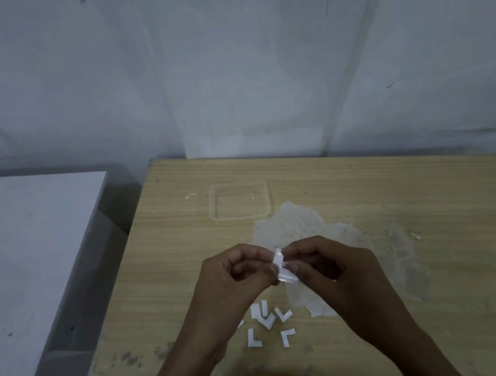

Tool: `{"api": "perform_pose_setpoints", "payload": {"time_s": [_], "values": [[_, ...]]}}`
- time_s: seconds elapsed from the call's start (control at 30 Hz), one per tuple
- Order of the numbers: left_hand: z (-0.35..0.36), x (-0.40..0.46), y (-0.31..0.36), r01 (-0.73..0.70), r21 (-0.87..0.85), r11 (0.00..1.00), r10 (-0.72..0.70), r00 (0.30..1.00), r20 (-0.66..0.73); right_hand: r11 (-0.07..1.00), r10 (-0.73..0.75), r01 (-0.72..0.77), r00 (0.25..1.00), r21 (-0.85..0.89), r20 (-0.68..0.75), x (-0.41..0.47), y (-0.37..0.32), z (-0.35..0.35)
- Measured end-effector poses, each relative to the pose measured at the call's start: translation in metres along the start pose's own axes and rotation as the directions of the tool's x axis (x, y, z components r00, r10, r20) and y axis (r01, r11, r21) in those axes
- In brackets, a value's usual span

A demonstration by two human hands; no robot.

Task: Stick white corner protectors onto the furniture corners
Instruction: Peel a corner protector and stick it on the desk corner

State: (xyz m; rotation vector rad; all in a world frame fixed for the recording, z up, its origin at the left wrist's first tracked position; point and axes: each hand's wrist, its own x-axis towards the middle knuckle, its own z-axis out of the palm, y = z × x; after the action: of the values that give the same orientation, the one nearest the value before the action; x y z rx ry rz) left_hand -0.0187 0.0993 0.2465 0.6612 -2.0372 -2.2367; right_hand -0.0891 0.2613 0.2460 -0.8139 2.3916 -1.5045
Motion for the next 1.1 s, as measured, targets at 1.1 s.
{"api": "perform_pose_setpoints", "payload": {"time_s": [1.1], "values": [[0.025, -0.005, -0.015, -0.329, 0.251, 0.910, 0.391, 0.883, -0.259, 0.966, -0.080, 0.056, 0.993, -0.253, -0.087, 0.000, -0.003, 0.005]]}}
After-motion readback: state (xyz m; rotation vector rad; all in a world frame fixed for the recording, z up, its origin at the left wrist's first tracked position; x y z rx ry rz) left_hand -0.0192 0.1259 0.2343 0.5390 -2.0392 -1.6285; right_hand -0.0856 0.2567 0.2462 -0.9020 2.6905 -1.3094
